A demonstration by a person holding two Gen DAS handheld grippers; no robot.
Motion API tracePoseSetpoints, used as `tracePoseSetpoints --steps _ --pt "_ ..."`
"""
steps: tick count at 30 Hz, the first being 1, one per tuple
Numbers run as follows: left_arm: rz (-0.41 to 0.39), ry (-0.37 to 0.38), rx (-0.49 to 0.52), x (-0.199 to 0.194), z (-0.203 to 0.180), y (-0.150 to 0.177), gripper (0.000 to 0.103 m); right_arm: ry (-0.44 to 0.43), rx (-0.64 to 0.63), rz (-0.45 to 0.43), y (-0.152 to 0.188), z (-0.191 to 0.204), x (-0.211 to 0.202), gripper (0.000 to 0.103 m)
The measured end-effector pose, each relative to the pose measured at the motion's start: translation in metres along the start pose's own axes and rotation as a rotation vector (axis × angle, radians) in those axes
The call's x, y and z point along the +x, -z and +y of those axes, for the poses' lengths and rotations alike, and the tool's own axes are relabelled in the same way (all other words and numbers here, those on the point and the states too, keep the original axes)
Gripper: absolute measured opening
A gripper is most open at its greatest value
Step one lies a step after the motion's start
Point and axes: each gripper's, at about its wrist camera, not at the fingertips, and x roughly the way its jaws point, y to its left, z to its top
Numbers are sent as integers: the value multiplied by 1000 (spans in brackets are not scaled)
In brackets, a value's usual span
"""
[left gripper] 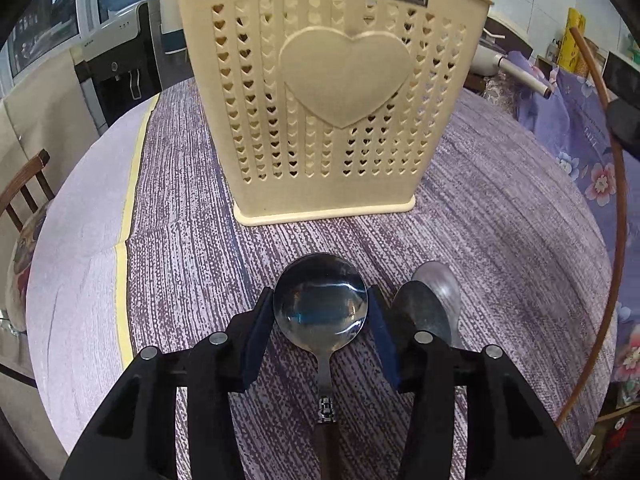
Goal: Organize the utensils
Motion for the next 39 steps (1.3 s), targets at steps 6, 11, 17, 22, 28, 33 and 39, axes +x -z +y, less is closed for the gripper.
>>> tracePoseSetpoints --steps 6,11,17,22,28,33,39 --pt "-126 56 -28 -43 6 -5 47 -27 -5 -32 -6 2 -12 8" --pt "-248 74 -24 -86 10 -10 47 -48 -17 -70 -11 5 -28 8" --pt "-287 80 -31 -102 9 -11 47 -61 -37 -91 -14 11 -38 8" --pt "-300 90 -28 -108 9 -9 47 -70 -44 -96 -16 15 -43 8" --pt "-319 106 -28 -118 14 -10 46 -83 -54 -105 -21 18 -47 8" --pt "-334 121 -33 -125 18 -14 46 -93 -69 -116 -28 23 -51 8" --pt "-356 126 -34 -132 20 -23 46 -95 -99 -141 -39 30 -56 8"
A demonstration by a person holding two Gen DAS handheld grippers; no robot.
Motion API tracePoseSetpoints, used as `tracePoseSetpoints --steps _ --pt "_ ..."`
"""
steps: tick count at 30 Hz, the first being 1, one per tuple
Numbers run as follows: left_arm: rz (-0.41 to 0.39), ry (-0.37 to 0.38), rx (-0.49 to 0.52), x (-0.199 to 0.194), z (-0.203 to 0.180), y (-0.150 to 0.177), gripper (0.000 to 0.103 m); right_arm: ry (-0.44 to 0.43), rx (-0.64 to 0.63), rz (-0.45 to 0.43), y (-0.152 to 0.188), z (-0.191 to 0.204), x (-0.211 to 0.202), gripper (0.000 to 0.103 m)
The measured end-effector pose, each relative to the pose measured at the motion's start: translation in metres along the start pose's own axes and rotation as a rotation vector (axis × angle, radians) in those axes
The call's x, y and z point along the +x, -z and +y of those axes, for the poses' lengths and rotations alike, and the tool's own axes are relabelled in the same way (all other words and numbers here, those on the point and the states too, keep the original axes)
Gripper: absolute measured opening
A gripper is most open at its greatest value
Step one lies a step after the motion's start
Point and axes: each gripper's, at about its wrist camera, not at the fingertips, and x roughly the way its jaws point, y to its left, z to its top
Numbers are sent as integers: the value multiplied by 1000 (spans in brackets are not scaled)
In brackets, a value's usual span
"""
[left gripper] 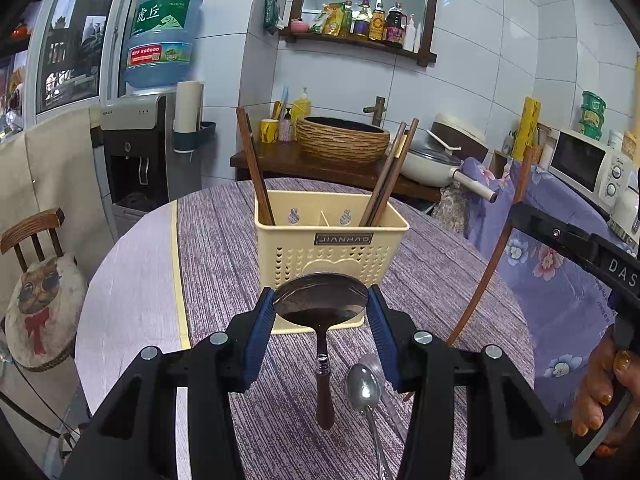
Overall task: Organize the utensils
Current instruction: 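Lower the held chopstick and spoon into the cream holder with both tools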
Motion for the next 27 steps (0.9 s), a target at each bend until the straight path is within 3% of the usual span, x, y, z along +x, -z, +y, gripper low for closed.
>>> tracePoseSetpoints --steps 7,12,16,20,27 --pt "-28 63 -3 -12 1 -25 46 -60 -15 -27 -28 7 -5 8" --pt "-128 94 -15 -34 3 -70 46 -77 -68 -114 -67 25 -15 8" --pt "-220 60 -40 -39 4 -110 46 -58 -73 -211 -100 35 -14 8" --pt "-274 -6 -82 -22 9 -137 46 -13 -83 -247 -125 41 4 8" --pt "-212 -43 -113 28 13 -125 46 48 -76 -220 -109 34 52 8"
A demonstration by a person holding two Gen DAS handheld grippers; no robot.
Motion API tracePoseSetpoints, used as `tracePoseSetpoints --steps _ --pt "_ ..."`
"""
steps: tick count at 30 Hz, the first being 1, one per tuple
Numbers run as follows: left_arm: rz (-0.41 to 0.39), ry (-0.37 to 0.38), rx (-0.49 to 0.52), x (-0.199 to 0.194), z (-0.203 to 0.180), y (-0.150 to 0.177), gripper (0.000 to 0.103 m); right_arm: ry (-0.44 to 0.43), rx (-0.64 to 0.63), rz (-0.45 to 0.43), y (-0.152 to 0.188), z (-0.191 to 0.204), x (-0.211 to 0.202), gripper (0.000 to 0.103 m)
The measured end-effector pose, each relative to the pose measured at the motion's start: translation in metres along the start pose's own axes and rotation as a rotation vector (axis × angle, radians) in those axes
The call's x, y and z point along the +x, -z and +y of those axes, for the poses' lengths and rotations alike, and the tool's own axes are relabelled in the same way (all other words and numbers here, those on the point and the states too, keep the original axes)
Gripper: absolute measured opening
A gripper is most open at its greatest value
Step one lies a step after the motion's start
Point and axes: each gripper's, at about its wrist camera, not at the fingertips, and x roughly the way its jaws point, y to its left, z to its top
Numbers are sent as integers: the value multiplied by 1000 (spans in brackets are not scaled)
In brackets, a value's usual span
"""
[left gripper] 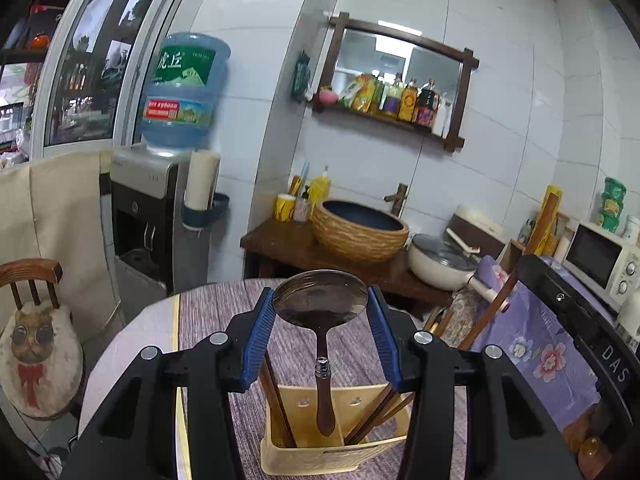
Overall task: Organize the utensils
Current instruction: 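Lower the held chopstick and spoon into the cream holder with both tools, then open both tools to release the chopstick and spoon into the holder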
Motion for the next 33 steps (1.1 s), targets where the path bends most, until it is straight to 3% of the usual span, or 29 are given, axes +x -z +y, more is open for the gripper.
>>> tracePoseSetpoints --steps 11,23,28,29,31,32,33 --pt "95 -43 42 29 8 57 46 11 41 122 61 -14 28 8" --pt "155 -44 94 40 4 77 47 20 81 166 82 -28 36 8" --pt "110 -50 140 26 -4 76 59 17 58 157 83 -26 31 9" --pt "107 -51 143 22 -4 76 61 19 56 154 83 -27 28 11" --pt "105 -52 147 15 -4 77 66 21 62 145 82 -29 22 28" --pt "105 -51 146 10 -3 78 70 27 69 138 82 -32 17 45" --pt "106 -51 144 5 -1 80 71 33 74 132 82 -33 12 51"
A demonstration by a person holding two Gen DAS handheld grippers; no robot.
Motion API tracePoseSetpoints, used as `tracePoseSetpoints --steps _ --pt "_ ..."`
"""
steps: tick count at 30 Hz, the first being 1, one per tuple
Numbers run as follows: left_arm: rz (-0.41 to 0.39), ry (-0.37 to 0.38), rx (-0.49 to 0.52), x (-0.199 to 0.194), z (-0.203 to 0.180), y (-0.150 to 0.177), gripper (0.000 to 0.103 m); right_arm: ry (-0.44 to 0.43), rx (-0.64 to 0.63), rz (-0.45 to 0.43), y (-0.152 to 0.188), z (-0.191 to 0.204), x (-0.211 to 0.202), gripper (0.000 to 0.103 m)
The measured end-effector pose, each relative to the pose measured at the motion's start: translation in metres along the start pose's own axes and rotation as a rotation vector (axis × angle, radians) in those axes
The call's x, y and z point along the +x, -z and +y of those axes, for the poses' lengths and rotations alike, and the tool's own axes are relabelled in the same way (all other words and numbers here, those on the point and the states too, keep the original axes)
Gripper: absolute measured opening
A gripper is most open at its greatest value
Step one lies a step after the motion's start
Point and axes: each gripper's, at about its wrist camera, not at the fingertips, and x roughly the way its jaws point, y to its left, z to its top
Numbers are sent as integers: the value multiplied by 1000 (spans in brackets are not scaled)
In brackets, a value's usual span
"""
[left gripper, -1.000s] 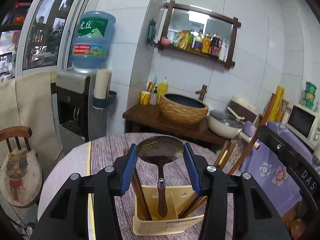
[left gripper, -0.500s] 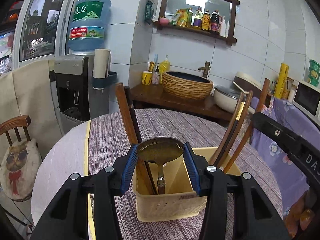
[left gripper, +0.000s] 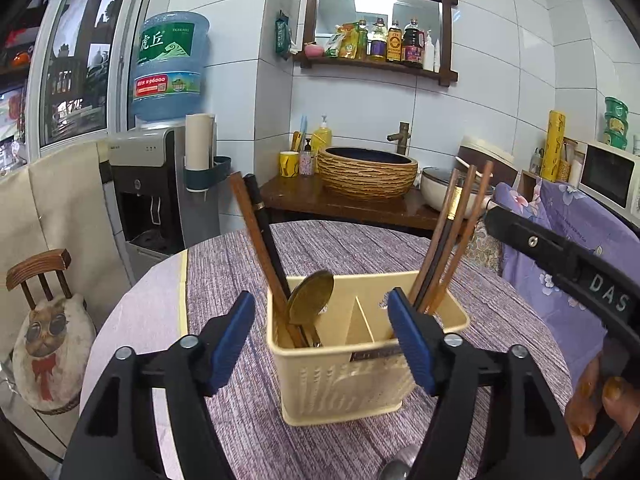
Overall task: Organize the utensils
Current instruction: 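Open both tools to release the chopstick and spoon into the holder, then move both open tools back down to the spoons on the table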
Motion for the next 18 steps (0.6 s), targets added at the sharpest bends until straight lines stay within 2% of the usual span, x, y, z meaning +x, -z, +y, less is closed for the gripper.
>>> tracePoseSetpoints --steps 2,5,7,13,18 --pt "5 -6 0 -10 4 7 75 -3 -1 0 3 -2 -12 52" --pt "40 -25 6 -19 9 21 77 -9 -25 39 12 0 -22 62" --pt "66 -24 0 -24 12 32 77 5 -47 68 24 1 -28 64" --pt "208 7 50 -28 -1 82 77 107 -78 129 65 -8 -42 66" --pt "335 66 119 -23 -29 125 77 140 -17 211 100 -27 -48 66"
